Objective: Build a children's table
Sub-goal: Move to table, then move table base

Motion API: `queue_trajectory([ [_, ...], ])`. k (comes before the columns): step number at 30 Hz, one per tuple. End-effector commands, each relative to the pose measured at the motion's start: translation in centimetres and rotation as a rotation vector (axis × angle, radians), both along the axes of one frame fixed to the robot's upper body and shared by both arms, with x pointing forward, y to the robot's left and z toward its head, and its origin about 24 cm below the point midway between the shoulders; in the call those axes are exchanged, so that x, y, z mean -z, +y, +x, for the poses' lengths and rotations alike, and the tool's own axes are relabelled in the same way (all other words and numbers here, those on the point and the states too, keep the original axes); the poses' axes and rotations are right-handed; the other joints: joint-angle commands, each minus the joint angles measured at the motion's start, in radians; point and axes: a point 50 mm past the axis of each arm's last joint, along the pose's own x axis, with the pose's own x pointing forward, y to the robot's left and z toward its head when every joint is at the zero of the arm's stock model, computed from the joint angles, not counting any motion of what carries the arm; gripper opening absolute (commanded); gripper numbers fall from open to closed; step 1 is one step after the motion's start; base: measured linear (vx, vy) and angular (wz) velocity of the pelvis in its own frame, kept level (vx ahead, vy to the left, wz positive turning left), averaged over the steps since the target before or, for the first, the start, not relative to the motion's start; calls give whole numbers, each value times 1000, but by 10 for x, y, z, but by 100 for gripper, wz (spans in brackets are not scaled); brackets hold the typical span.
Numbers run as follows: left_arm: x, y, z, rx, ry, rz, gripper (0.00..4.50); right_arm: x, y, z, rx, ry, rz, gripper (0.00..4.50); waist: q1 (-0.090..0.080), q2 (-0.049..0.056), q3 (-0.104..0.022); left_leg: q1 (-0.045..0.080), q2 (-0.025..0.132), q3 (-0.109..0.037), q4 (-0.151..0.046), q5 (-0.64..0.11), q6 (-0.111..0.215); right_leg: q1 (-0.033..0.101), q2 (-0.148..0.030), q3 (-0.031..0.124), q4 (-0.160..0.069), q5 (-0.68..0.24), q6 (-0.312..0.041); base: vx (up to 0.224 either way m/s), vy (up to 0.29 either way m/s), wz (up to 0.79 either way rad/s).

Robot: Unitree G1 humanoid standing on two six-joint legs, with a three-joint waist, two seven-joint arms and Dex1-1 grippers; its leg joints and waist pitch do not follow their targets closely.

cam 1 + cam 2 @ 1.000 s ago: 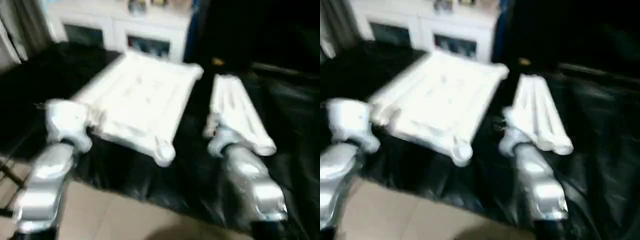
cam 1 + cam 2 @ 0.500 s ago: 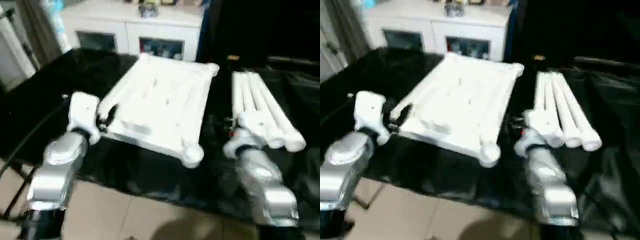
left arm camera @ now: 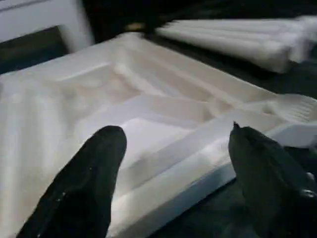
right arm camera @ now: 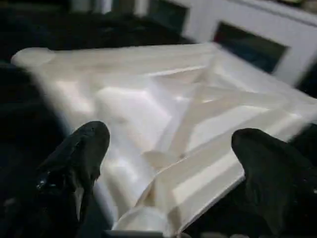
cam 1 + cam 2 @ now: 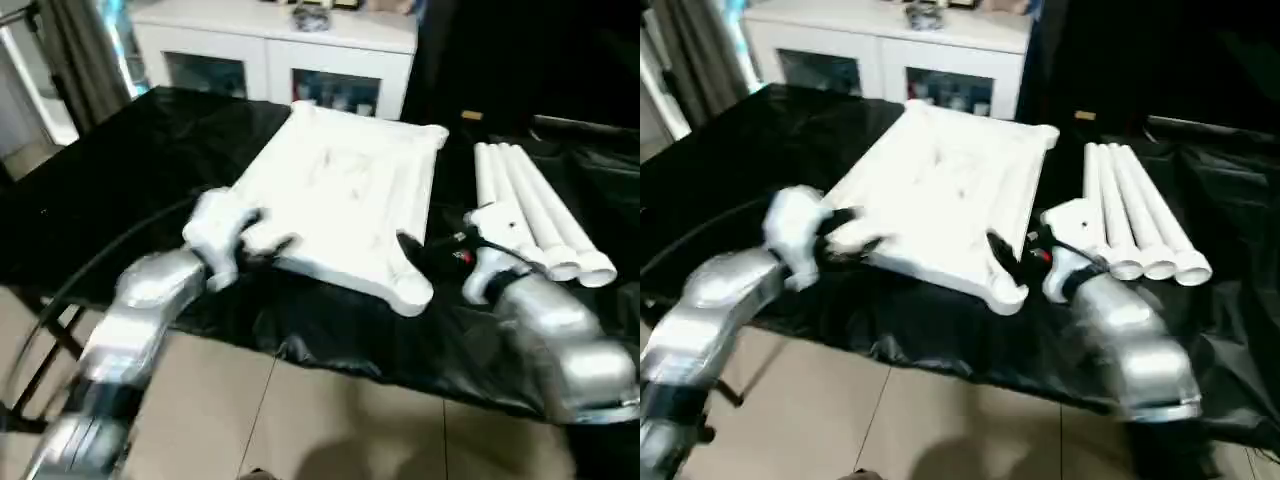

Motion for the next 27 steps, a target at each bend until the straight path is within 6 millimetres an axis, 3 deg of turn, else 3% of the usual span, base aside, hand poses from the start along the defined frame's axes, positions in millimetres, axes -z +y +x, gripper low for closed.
queue_trajectory([
  [1,6,-9,2,89,-1,57,405,-1,-2,-3,-62,15,-25,450,-9,2,-50,26,173,-95,-130,-278,-95,17,-124,67,-74,-185,-193,0,0,0],
  [3,9,-19,11,107,-10,98,405,-2,-9,-4,-47,19,-47,450,-13,14,-55,28,175,-93,-130,-261,-98,17,-119,62,-66,-123,-214,0,0,0],
  [4,10,-24,13,120,-7,101,405,-3,-11,-5,-36,17,-48,450,-17,20,-56,32,174,-91,-130,-289,-105,14,-114,60,-67,-122,-220,0,0,0],
  [5,11,-27,14,137,11,92,405,-3,-12,-5,-27,18,-48,450,-20,12,-55,33,172,-89,-130,-303,-105,13,-115,60,-70,-121,-225,0,0,0],
  [6,12,-29,14,165,27,84,393,-3,-12,-7,-25,21,-45,450,-23,17,-61,29,173,-91,-126,-273,-96,22,-123,61,-65,-70,-246,0,0,0],
  [8,16,-34,12,235,65,83,371,-2,-12,-11,-25,29,-43,450,-28,18,-65,25,175,-84,-122,-160,-42,32,-125,58,-63,64,-278,0,0,0],
  [9,18,-35,13,265,75,90,369,-2,-13,-12,-33,34,-44,450,-28,17,-65,23,176,-82,-122,-135,-23,35,-124,57,-62,94,-285,0,0,0],
  [12,20,-39,17,322,88,116,337,1,-15,-20,-60,60,-55,450,-32,31,-69,22,178,-77,-114,-85,35,41,-127,54,-54,170,-319,0,0,0],
  [13,21,-42,20,346,97,148,323,1,-17,-24,-70,70,-72,450,-32,24,-65,25,178,-71,-115,-107,53,37,-124,55,-66,136,-319,0,0,0],
  [14,22,-44,22,355,100,169,317,1,-19,-27,-73,76,-81,450,-35,23,-66,25,178,-68,-113,-120,63,40,-126,56,-68,109,-322,0,0,0],
  [15,22,-45,23,359,99,182,305,1,-20,-28,-74,79,-87,450,-35,31,-67,26,178,-68,-109,-119,66,42,-129,58,-67,97,-323,0,0,0],
  [16,22,-46,24,362,98,193,291,1,-21,-29,-74,82,-91,450,-35,28,-65,25,183,-68,-111,-126,71,42,-131,59,-71,69,-325,0,0,0],
  [17,23,-48,25,370,106,216,282,0,-22,-32,-75,84,-97,450,-35,42,-63,24,185,-69,-113,-134,67,42,-129,59,-72,54,-323,0,0,0],
  [18,24,-48,26,377,110,239,282,-1,-22,-34,-76,86,-100,450,-41,34,-62,28,187,-71,-118,-161,66,39,-121,57,-75,17,-315,0,0,0],
  [21,25,-48,28,394,119,313,254,-3,-24,-41,-81,94,-115,450,-51,58,-58,30,188,-75,-122,-228,39,37,-122,60,-80,-44,-311,0,0,0],
  [22,25,-47,29,393,118,326,242,-4,-24,-41,-81,96,-118,450,-58,50,-57,30,188,-75,-123,-246,32,38,-121,60,-84,-60,-308,0,0,0],
  [24,25,-47,30,394,118,344,234,-4,-24,-43,-84,100,-122,450,-65,53,-56,26,185,-76,-122,-257,27,39,-125,62,-88,-82,-311,0,0,0],
  [25,25,-47,30,402,123,355,230,-4,-24,-44,-86,103,-122,450,-66,68,-55,27,184,-77,-119,-264,23,38,-128,64,-89,-102,-311,0,0,0],
  [27,25,-47,31,402,124,376,222,-4,-24,-46,-87,107,-125,450,-75,63,-55,26,184,-78,-121,-280,23,39,-123,64,-93,-116,-306,0,0,0],
])
